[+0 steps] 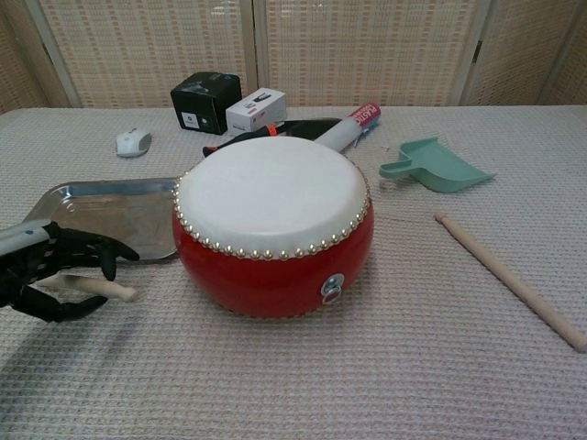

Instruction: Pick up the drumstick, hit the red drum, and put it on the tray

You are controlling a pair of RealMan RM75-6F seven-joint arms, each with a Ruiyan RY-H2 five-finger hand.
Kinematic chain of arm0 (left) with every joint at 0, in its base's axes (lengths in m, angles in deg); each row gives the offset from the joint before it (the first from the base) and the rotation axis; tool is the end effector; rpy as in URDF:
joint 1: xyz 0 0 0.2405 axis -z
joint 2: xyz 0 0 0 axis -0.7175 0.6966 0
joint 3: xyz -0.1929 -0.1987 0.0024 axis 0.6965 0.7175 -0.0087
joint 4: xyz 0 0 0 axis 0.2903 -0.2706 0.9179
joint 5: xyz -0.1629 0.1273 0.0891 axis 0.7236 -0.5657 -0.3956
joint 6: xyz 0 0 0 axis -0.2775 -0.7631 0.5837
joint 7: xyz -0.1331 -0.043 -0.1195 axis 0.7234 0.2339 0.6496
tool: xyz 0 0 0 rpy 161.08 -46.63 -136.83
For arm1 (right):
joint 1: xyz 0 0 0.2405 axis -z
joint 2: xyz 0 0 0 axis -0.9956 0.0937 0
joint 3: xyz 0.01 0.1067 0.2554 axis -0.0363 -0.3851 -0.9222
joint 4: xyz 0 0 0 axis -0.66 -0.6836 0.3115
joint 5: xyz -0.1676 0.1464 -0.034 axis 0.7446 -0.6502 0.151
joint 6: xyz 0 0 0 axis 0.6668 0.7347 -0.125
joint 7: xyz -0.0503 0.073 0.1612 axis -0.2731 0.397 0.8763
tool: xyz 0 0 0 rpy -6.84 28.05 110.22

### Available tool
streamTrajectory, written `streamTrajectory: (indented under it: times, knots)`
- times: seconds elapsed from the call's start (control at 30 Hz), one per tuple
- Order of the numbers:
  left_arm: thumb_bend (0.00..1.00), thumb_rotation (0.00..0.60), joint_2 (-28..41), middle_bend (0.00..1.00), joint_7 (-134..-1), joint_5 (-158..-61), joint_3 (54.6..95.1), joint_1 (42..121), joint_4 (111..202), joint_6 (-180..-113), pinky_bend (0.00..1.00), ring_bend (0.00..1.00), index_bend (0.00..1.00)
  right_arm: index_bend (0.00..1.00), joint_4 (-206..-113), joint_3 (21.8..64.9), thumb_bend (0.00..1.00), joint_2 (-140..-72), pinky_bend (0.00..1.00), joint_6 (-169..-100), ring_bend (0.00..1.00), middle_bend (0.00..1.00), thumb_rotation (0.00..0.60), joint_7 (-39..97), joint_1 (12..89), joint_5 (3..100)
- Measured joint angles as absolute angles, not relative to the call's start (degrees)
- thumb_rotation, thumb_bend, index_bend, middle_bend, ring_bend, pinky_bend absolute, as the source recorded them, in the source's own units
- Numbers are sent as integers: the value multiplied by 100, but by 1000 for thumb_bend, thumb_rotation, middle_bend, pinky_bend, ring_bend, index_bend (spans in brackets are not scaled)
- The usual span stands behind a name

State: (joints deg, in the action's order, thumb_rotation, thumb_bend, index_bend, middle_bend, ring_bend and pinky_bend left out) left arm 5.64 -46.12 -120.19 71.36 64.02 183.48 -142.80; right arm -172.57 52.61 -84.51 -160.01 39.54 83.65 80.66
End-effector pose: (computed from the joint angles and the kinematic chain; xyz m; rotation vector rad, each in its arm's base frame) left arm -0.2361 0.2646 -0.0343 -1.2555 -1.9081 -1.2302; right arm -0.3510 -0.1939 0.1763 1.3845 -0.9419 0.9915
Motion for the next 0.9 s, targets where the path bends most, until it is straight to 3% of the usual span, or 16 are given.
streamTrajectory:
  times: [0.47, 0.7, 0.9]
  knots:
    - [355, 600, 1662, 305, 1392, -13272, 7235, 6313, 18278, -13754, 132, 152, 620, 67, -17432, 5299, 182, -8404, 54, -16032, 0, 69, 600, 3783, 8395, 8102]
    - [354, 600, 1772, 404, 3606, -13830, 7065, 6589, 17587, -13575, 263, 303, 620, 67, -17502, 5304, 183, -8412, 54, -16024, 0, 69, 600, 3684, 8408, 8073]
    - [355, 600, 1581, 448, 4899, -13954, 6885, 6924, 16701, -13415, 305, 356, 615, 67, -17523, 5309, 183, -8422, 54, -16033, 0, 69, 600, 3649, 8434, 8044]
